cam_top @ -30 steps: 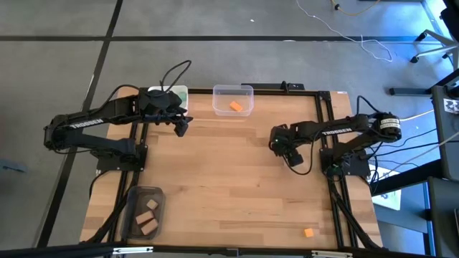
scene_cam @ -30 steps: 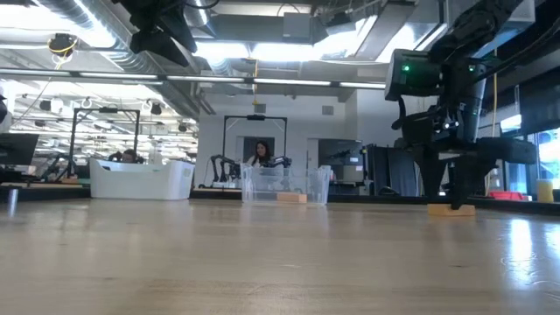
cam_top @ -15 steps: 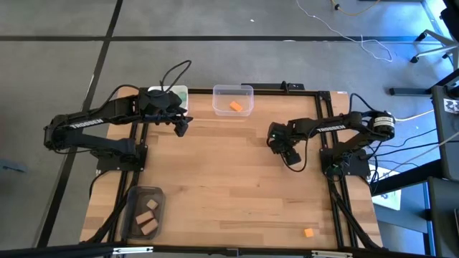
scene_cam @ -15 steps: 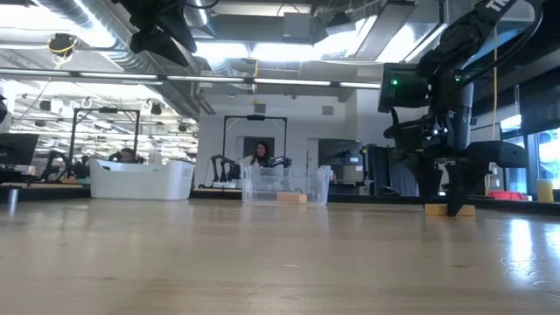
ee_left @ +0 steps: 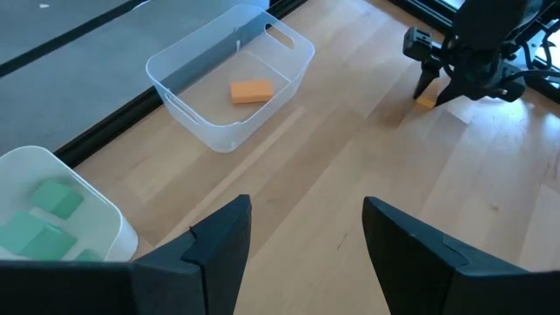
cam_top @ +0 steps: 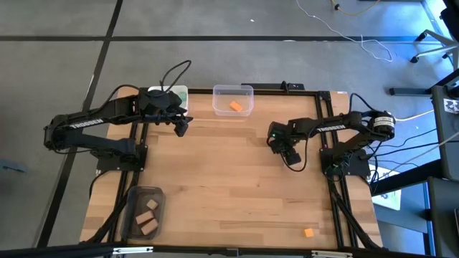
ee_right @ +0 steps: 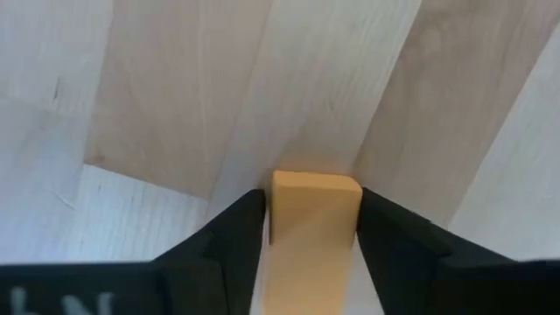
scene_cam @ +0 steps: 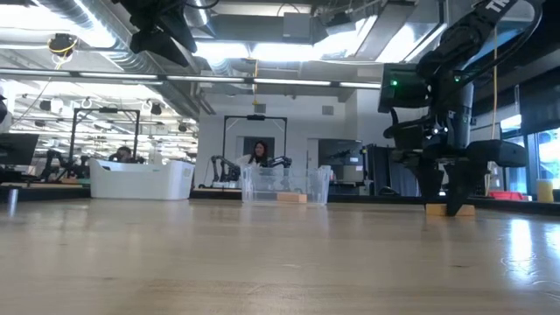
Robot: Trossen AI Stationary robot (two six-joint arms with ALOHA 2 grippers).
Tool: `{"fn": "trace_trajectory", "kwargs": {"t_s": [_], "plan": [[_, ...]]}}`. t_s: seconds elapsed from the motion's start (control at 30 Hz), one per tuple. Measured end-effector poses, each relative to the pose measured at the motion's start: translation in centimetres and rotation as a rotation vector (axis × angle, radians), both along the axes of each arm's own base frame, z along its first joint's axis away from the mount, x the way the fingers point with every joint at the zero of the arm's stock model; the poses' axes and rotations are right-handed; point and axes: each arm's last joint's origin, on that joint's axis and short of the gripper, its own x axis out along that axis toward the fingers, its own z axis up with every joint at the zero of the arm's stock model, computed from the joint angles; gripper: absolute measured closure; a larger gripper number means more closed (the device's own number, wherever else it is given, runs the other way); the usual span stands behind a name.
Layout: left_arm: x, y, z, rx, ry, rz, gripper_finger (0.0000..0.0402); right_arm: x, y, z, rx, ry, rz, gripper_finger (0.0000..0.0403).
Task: Sort & place blocks by color
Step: Put the top orange block into the transparent bin
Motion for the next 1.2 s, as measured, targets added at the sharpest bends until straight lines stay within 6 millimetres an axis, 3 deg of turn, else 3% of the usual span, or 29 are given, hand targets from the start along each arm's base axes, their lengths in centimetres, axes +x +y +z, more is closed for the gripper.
{"fn": "trace_trajectory", "kwargs": {"t_s": [0.17,0.43,0.7,0.9,1.2], "plan": [[0.0,0.0,0.0,0.000,0.000,0.000,0.0192,0.0,0.0,0.0,0.006,-0.002,-0.006,0.0271],[0.0,0.0,0.0,-0.001,0.000,0.002,0.0192,0.6,-0.1,0.5,0.006,-0.014,-0.030,0.0271],[0.0,0.0,0.0,-0.001,0.000,0.001,0.0192,3.0,-0.7,2.9,-0.002,-0.120,-0.123,0.0271],[0.0,0.0,0.0,0.000,0.001,-0.001,0.0192,5.2,-1.4,6.4,-0.043,-0.227,-0.249,0.0271],[0.0,0.0,0.0,0.001,0.002,-0.001,0.0192,8.5,-2.7,14.5,-0.199,-0.475,-0.411,0.0271]]}}
